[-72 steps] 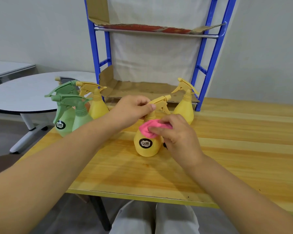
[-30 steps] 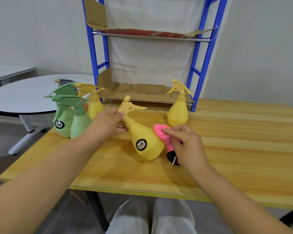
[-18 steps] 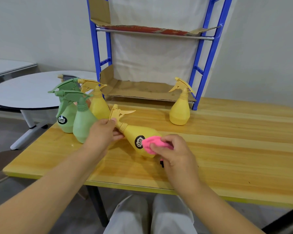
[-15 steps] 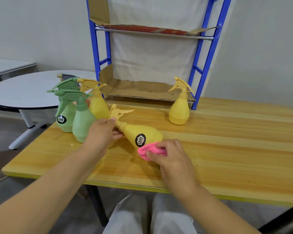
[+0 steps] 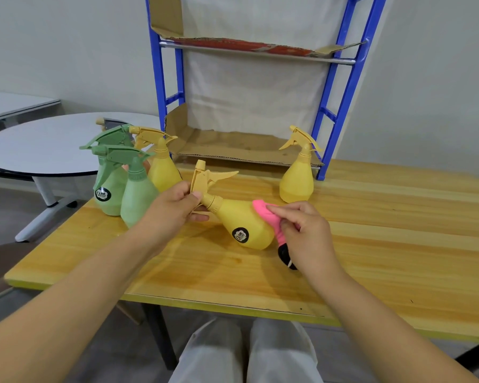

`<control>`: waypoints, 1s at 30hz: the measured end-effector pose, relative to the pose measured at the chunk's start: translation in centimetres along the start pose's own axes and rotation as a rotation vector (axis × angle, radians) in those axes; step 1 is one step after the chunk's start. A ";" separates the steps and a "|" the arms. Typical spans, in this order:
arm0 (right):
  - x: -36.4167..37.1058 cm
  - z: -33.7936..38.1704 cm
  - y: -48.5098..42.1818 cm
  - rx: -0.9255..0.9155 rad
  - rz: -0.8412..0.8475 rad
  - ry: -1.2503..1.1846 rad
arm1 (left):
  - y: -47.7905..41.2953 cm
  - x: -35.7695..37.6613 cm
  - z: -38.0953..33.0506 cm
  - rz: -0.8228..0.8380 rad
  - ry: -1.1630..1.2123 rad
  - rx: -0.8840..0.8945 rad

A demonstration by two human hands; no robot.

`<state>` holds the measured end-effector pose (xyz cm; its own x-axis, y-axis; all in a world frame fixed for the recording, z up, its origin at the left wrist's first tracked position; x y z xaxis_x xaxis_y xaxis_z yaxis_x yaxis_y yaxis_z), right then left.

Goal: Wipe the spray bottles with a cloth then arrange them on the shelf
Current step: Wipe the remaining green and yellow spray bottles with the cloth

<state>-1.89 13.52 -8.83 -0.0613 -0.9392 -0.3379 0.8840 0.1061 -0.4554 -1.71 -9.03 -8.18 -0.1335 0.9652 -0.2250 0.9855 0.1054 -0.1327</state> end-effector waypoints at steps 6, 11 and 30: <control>-0.6 -0.6 -2.0 0.137 0.025 0.055 | 0.2 -0.3 -0.5 0.115 -0.069 0.072; -0.6 -0.6 -1.8 0.104 0.015 0.061 | 0.3 -0.8 -1.4 0.023 -0.353 0.232; -0.4 -0.7 0.0 -0.097 0.029 0.050 | -0.4 -1.4 -2.6 0.106 0.173 -0.294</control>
<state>-2.17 14.12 -9.27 -0.0619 -0.9179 -0.3919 0.8368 0.1663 -0.5217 -1.68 -9.80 -5.28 -0.0343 0.9980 -0.0525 0.9842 0.0429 0.1718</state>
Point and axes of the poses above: each hand's wrist, its own y-axis away from the middle knuckle, its own x-axis out of the palm, z = x × y, the point moved 2 cm from there along -y, towards the middle knuckle, and after that the axes turned 8 degrees about -y, right-handed, at the moved point
